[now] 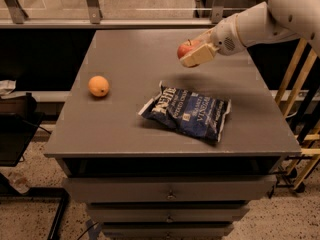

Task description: Move apple near blue chip bag

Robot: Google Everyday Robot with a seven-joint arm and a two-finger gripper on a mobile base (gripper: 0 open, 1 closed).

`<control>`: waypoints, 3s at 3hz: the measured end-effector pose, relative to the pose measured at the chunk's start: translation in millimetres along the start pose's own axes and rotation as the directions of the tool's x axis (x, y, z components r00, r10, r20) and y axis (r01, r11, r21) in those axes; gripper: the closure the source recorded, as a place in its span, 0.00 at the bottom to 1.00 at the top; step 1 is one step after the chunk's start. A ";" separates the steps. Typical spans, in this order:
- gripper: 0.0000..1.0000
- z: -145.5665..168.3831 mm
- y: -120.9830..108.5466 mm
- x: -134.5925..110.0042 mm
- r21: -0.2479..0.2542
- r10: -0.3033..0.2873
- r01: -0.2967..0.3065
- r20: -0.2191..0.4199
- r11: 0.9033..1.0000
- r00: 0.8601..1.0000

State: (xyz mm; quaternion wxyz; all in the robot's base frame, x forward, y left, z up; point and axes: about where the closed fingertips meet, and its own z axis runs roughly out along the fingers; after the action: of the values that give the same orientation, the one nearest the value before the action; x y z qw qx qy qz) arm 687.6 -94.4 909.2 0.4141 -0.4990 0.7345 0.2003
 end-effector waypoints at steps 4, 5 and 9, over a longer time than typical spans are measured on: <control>1.00 34.8 23.3 47.0 -0.140 0.046 -0.046 -0.004 0.989 0.999; 0.84 32.5 21.5 48.6 -0.141 0.051 -0.053 -0.015 0.989 0.999; 0.00 44.0 26.7 48.1 -0.162 0.050 -0.052 -0.016 0.985 0.999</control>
Offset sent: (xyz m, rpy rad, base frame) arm -0.0215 0.0065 -0.0608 0.0649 0.0999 0.0820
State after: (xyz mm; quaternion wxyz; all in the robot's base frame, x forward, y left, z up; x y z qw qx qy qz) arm 673.9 -79.3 841.8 0.3624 -0.5132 0.7307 0.2672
